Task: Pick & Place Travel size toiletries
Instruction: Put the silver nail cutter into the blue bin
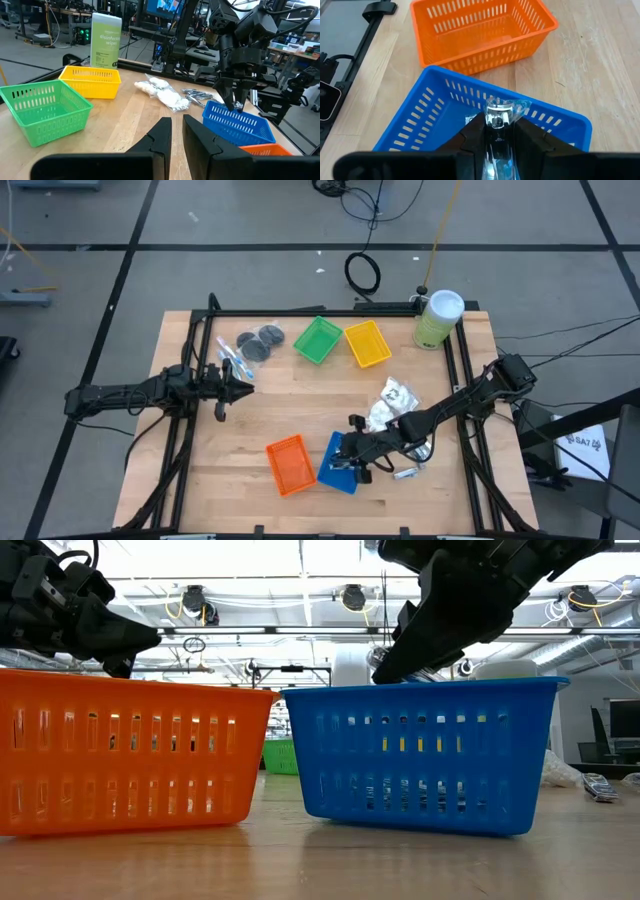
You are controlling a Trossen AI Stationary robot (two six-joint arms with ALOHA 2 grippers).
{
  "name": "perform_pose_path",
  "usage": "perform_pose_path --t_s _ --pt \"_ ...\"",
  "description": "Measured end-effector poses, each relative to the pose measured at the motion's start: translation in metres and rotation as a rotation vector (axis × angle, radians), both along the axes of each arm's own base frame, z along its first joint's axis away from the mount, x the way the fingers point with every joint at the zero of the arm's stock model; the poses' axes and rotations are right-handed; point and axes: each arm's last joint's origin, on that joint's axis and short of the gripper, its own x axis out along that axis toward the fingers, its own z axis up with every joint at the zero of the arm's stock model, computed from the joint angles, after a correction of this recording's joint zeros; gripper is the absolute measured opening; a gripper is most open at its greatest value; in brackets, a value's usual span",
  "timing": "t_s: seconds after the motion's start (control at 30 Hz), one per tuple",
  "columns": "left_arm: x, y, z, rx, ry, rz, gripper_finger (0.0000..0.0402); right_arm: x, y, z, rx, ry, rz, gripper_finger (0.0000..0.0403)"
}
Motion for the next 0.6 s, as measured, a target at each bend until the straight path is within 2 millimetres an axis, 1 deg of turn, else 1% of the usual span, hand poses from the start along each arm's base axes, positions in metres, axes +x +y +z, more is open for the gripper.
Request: perform_pose_path --t_s 0.2,0.43,0.6 --pt "0.0 0.0 0.0 0.0 0.0 0.0 0.0044 0.0 0.0 0.0 0.0 0.0 0.0 0.0068" --pt "0.0 0.0 0.0 0.0 0.0 0.0 0.0045 0.0 0.0 0.0 0.0 0.0 0.0 0.0082" --pt "0.0 0.0 0.0 0.0 0.0 0.0 0.0044 0.0 0.0 0.0 0.014 0.003 -0.012 0.0084"
